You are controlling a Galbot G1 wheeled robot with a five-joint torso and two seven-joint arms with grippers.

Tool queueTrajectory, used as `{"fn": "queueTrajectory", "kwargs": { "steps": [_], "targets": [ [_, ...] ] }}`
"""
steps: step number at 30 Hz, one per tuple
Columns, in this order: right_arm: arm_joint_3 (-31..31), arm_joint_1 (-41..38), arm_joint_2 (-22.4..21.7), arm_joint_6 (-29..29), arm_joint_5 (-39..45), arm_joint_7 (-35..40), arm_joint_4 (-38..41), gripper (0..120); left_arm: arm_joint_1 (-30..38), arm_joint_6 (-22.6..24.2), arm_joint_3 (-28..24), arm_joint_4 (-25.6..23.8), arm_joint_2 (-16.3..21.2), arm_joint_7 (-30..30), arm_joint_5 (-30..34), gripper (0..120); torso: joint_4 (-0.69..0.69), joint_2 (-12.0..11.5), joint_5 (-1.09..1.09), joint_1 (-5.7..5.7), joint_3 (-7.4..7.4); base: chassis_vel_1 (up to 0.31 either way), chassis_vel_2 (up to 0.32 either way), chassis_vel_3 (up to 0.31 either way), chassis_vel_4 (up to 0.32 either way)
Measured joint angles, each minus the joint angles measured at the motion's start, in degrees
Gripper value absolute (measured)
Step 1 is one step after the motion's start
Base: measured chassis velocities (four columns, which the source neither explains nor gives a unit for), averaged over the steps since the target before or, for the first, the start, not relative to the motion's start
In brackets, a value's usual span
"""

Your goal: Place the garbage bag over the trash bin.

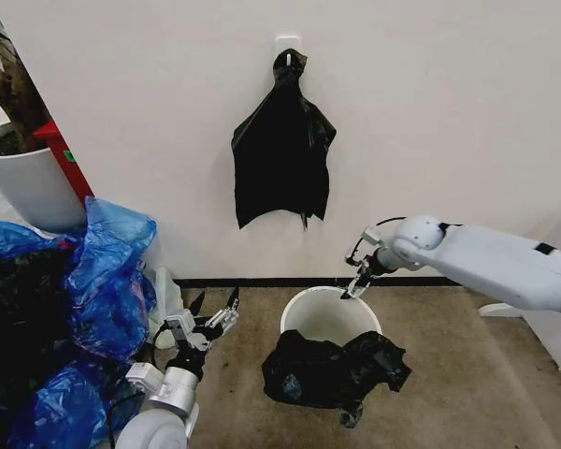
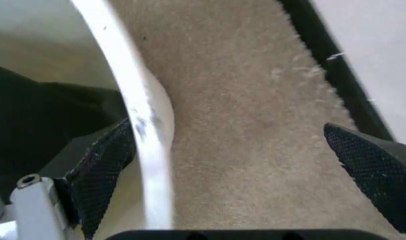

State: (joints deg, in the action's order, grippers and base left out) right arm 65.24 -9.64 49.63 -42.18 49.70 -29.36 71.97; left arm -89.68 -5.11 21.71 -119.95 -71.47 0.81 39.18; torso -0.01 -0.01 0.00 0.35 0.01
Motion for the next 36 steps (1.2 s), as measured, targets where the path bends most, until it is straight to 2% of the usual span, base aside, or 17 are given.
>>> {"fn": "queueTrajectory", "kwargs": {
  "steps": [3, 7, 8, 11, 13, 14, 15, 16, 21, 22, 23, 25, 30, 32, 36],
  "targets": [
    [0.50, 1.04, 1.94, 0.02, -1.02, -0.50, -1.85, 100, 0.22, -0.02, -0.04, -0.05, 0.05, -0.05, 0.12, 100, 0.00, 0.00, 0.00, 0.00, 0.00, 0.000, 0.000, 0.000, 0.000],
    [1.38, 0.89, 3.25, 0.04, -1.64, -1.36, -3.90, 87, 0.50, -0.04, -0.20, -0.07, -0.17, -0.09, 0.13, 100, -0.04, 0.01, -0.01, 0.00, -0.01, 0.000, 0.000, 0.000, 0.000],
    [1.38, 0.89, 3.25, 0.04, -1.64, -1.36, -3.90, 87, 0.50, -0.04, -0.20, -0.07, -0.17, -0.09, 0.13, 100, -0.04, 0.01, -0.01, 0.00, -0.01, 0.000, 0.000, 0.000, 0.000],
    [3.97, -1.14, 4.52, 0.04, -0.71, -2.21, -4.33, 72, 0.35, -0.19, -0.29, -0.07, -0.32, -0.28, 0.10, 100, 0.00, 0.01, -0.01, 0.00, -0.01, 0.000, 0.000, 0.000, 0.000],
    [4.60, -1.46, 4.87, 0.04, -0.43, -2.22, -4.34, 67, 0.24, -0.22, -0.29, -0.07, -0.39, -0.28, 0.23, 100, 0.01, 0.01, -0.01, 0.00, -0.01, 0.000, 0.000, 0.000, 0.000],
    [5.34, -1.90, 5.21, 0.04, 0.28, -2.18, -4.35, 60, 0.06, -0.22, -0.27, -0.07, -0.44, -0.20, 0.91, 100, 0.00, 0.01, 0.00, 0.00, -0.01, 0.000, 0.000, 0.000, 0.000],
    [5.34, -1.90, 5.21, 0.04, 0.28, -2.18, -4.35, 60, 0.06, -0.22, -0.27, -0.07, -0.44, -0.20, 0.91, 100, 0.00, 0.01, 0.00, 0.00, -0.01, 0.000, 0.000, 0.000, 0.000],
    [5.64, -2.09, 5.44, 0.04, 0.77, -2.04, -4.15, 53, -0.06, -0.22, -0.20, -0.12, -0.45, -0.11, 1.40, 100, -0.01, 0.01, 0.00, 0.00, -0.01, 0.000, 0.000, 0.000, 0.000],
    [5.62, -1.82, 5.55, 0.04, 1.07, -1.13, -3.59, 37, -0.21, -0.24, 0.00, -0.53, -0.42, -0.01, 1.83, 100, 0.00, 0.01, 0.00, 0.00, -0.01, 0.000, 0.000, 0.000, 0.000],
    [5.54, -1.65, 5.55, 0.04, 1.23, -0.41, -3.52, 30, -0.21, -0.24, 0.01, -0.67, -0.42, 0.05, 1.87, 100, -0.01, 0.01, 0.01, 0.00, -0.01, 0.000, 0.000, 0.000, 0.000],
    [5.54, -1.65, 5.55, 0.04, 1.23, -0.41, -3.52, 30, -0.21, -0.24, 0.01, -0.67, -0.42, 0.05, 1.87, 100, -0.01, 0.01, 0.01, 0.00, -0.01, 0.000, 0.000, 0.000, 0.000],
    [5.35, -1.46, 5.55, 0.04, 1.70, 0.66, -3.42, 22, -0.18, -0.24, -0.07, -0.69, -0.52, 0.07, 1.88, 100, -0.01, 0.00, 0.01, 0.00, 0.00, 0.000, 0.000, 0.000, 0.000],
    [4.87, -1.05, 4.88, 0.03, 3.93, 3.44, -1.46, 6, -0.09, -0.24, -0.27, -0.58, -0.75, 0.14, 1.81, 100, -0.01, 0.01, -0.01, 0.00, -0.01, 0.000, 0.000, 0.000, 0.000],
    [4.67, -0.94, 4.38, 0.03, 5.06, 4.67, -0.54, 3, -0.09, -0.24, -0.27, -0.58, -0.77, 0.17, 1.80, 100, -0.01, 0.01, 0.00, 0.00, -0.01, 0.000, 0.000, 0.000, 0.000],
    [2.93, -0.73, -0.07, 0.03, 9.21, 10.08, 4.75, 0, -0.37, -0.26, -0.28, -0.59, -0.79, 0.28, 1.74, 100, 0.00, 0.01, 0.02, 0.00, -0.01, 0.000, 0.000, 0.000, 0.000]
  ]
}}
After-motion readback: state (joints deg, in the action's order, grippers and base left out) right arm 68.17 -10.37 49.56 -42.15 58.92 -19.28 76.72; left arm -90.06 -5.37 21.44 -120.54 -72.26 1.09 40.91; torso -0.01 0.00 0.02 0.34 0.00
